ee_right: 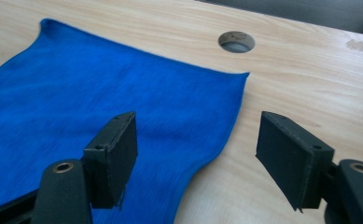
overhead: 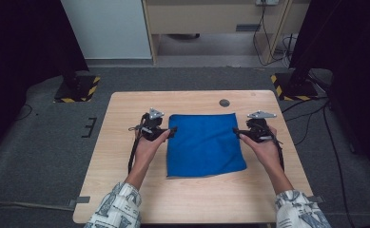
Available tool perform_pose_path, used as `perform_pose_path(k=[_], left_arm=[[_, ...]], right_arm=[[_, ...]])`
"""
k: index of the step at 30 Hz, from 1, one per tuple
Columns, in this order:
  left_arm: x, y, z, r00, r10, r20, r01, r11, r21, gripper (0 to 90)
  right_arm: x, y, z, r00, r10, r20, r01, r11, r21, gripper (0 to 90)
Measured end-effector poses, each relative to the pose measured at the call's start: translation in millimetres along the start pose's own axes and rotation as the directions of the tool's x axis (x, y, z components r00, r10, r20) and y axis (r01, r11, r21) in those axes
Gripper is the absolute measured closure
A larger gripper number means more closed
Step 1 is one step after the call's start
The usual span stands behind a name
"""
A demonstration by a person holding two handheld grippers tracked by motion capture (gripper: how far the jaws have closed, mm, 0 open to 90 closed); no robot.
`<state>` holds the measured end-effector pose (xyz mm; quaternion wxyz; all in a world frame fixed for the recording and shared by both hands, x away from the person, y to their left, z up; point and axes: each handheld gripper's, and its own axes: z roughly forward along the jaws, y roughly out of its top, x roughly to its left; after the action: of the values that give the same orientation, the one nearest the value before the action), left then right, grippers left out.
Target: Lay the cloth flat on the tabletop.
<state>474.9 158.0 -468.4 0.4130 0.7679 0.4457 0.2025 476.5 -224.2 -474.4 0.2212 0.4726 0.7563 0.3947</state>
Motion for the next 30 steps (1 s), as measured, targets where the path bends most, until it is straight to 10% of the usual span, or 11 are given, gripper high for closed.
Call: perform_pose_path(k=[17, 30], left_arm=[[-16.4, -54.9, -25.8, 0.9959, 0.039, 0.082, -0.042, 0.9987, 0.028, 16.3], [-36.3, -91.9, -49.0, 0.9913, 0.093, 0.093, -0.102, 0.9897, 0.1, 16.4]], right_arm=[[22.2, -51.5, -31.6, 0.9922, -0.071, -0.103, 0.073, 0.997, 0.016, 59.9], [23.1, -85.2, -53.1, 0.9913, -0.042, -0.125, 0.049, 0.997, 0.057, 57.3]])
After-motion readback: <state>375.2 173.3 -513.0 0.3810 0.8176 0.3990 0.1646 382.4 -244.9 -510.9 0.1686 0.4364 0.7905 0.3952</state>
